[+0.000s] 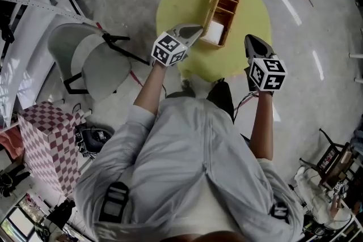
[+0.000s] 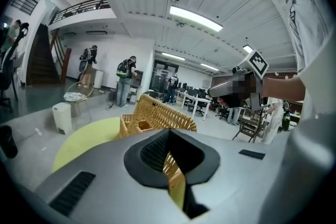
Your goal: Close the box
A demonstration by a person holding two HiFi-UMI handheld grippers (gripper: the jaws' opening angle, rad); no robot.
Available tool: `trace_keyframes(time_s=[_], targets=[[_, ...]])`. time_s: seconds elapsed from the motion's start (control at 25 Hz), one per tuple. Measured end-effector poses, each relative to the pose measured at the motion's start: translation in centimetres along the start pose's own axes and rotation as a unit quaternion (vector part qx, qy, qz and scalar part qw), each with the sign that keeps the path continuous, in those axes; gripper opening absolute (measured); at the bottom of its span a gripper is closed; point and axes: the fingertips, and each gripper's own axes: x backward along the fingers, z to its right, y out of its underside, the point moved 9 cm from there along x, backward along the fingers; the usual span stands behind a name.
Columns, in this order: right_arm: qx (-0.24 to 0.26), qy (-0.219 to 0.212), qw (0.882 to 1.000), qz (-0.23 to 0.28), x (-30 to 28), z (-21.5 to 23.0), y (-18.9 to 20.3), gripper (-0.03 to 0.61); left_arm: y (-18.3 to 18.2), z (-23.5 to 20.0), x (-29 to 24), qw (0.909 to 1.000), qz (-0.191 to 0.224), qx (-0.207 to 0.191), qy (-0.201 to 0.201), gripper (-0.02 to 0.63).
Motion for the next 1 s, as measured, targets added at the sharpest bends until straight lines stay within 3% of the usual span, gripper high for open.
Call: trace_keyframes(time_s=[0.2, 0.44, 0.72, 1.0], targets=[[-0.013, 0.016, 1.0, -0.004, 1.1, 1.0, 1.3, 0.023, 1.4, 2.1, -4.0, 0.997, -0.071, -0.013, 0.028, 0.029], [-0.029, 0.028, 0.999, -0.007, 2.1, 2.8, 2.3, 0.023, 4.4, 3.5, -7.5, 0.9844, -0.173, -0.03, 0.004, 0.029], [-0.037, 0.03, 0.999, -0.009, 1.9, 3.9, 2.3, 0.023, 4.4, 3.4, -7.6, 0.9824, -0.184, -0.027, -0.01, 0.029], [-0.011, 0.02, 1.0, 0.01, 1.4, 4.9, -0.6, 0.023, 0.5, 2.3, -6.3, 0.9904, -0.133, -0.018, -0.034, 0.029]])
